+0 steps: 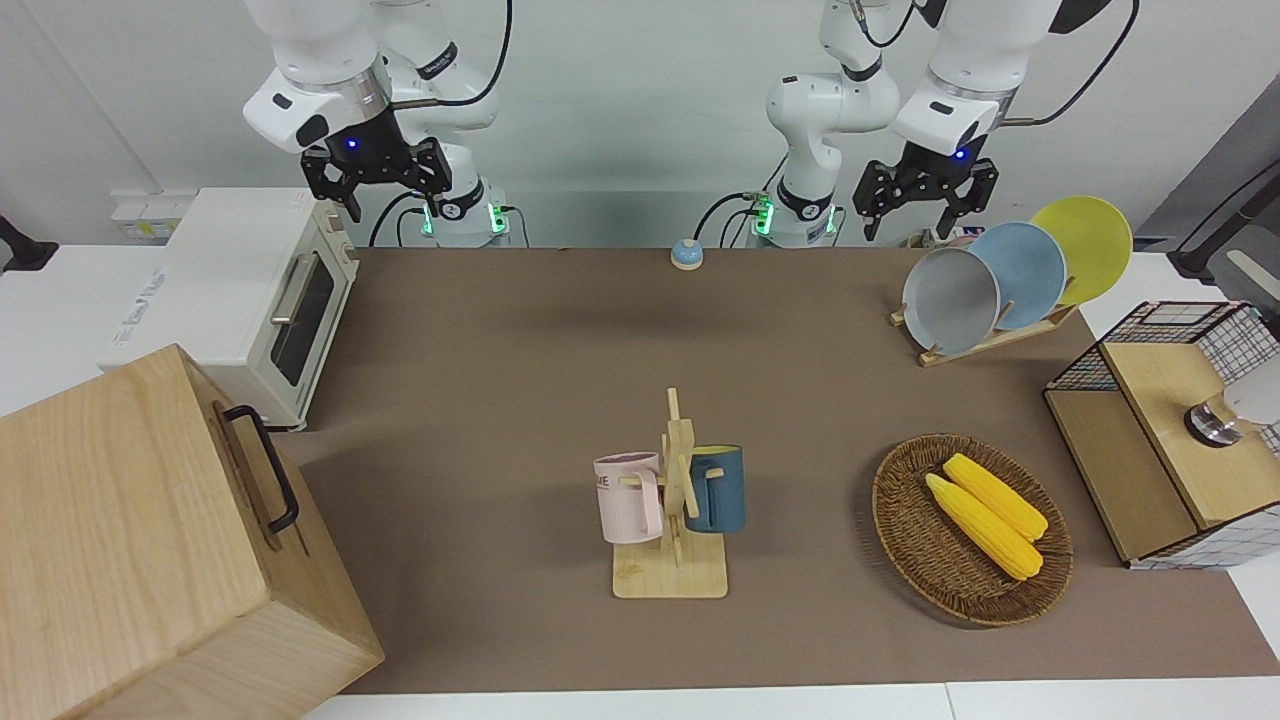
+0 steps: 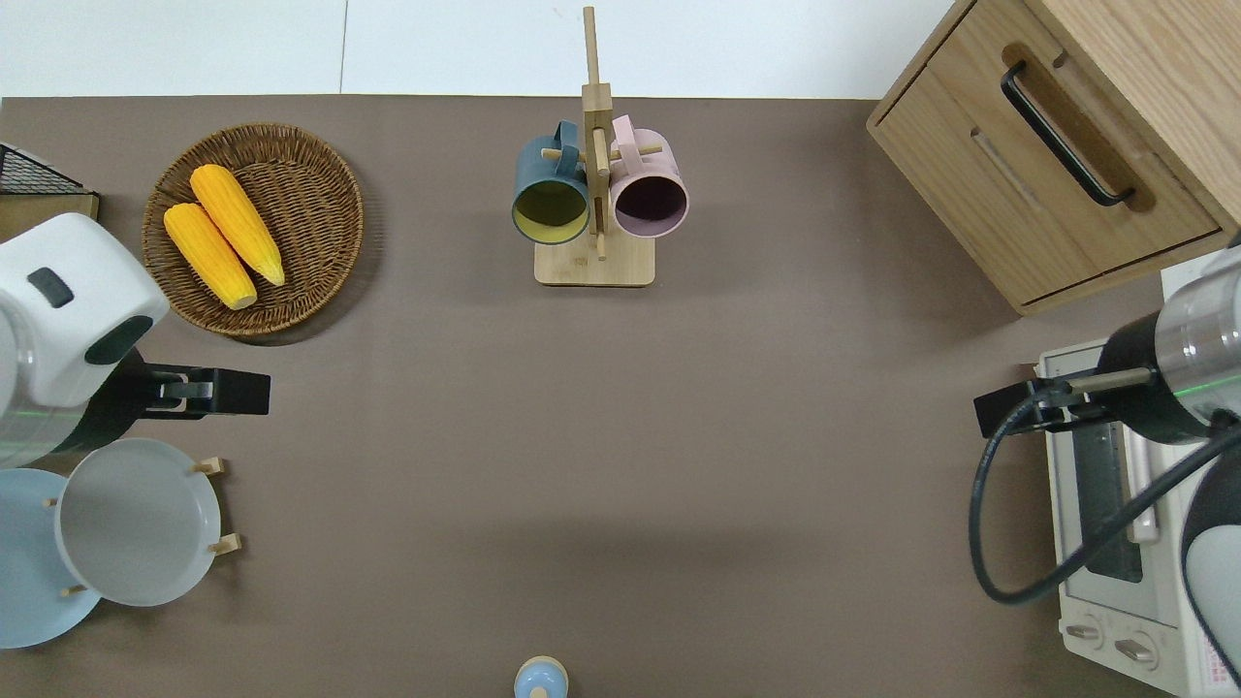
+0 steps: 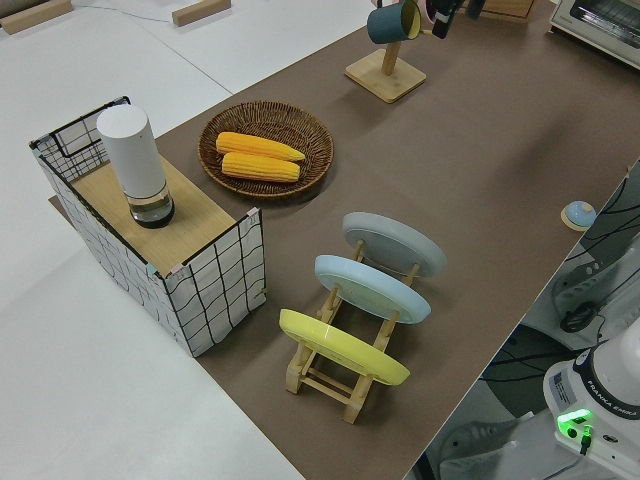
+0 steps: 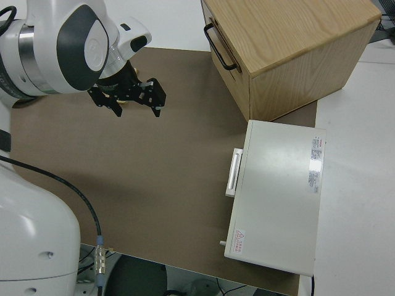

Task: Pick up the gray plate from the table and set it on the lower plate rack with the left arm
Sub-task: 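Open the left gripper and withdraw it from the plate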

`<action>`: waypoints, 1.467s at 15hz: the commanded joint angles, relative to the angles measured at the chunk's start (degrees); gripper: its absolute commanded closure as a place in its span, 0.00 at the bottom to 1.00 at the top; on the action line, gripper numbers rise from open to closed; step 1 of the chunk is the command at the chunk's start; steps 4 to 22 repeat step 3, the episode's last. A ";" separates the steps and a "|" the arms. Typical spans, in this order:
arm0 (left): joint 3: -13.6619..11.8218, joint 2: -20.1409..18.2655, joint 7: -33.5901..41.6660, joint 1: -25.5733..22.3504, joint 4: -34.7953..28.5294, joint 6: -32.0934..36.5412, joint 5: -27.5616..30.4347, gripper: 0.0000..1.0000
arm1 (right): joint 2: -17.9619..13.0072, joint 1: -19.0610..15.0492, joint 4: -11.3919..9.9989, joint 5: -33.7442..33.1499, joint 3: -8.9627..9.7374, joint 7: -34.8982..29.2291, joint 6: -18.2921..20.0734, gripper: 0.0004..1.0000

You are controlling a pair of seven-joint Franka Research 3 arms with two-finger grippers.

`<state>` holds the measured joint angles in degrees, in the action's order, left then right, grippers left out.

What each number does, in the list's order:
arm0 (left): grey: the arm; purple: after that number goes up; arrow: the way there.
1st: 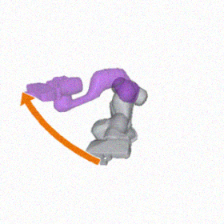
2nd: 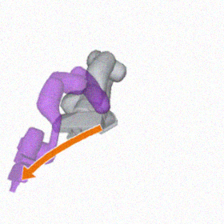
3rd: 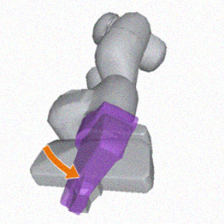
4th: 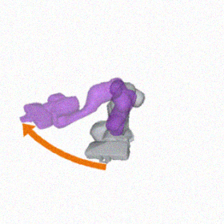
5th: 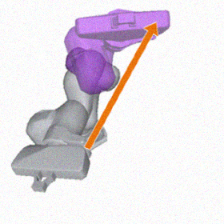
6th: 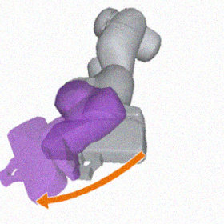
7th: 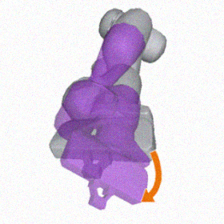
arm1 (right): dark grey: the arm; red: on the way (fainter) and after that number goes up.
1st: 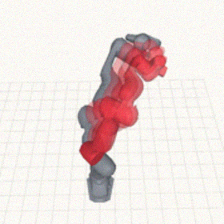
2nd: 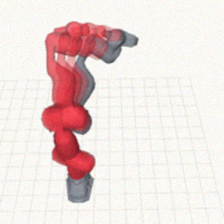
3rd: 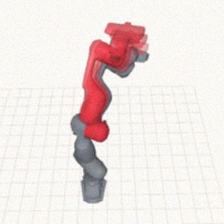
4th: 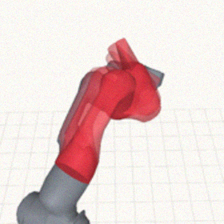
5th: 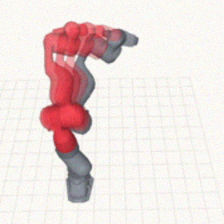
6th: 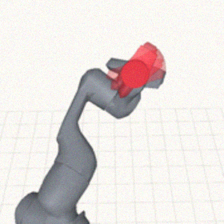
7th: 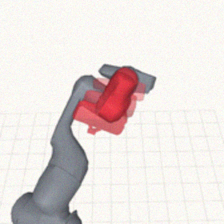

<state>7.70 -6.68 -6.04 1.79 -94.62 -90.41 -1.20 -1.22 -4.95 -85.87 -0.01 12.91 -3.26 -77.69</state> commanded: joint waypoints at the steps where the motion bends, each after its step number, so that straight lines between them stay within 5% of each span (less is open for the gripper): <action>1: -0.23 -0.44 1.22 -0.38 -0.30 -0.55 0.32 0.00 | -0.27 -0.85 0.36 0.28 0.36 0.19 0.88 0.01; 22: -0.23 -0.36 1.03 -0.38 -0.39 -0.46 0.58 0.00 | -0.27 -0.85 0.36 0.28 0.36 0.19 0.88 0.01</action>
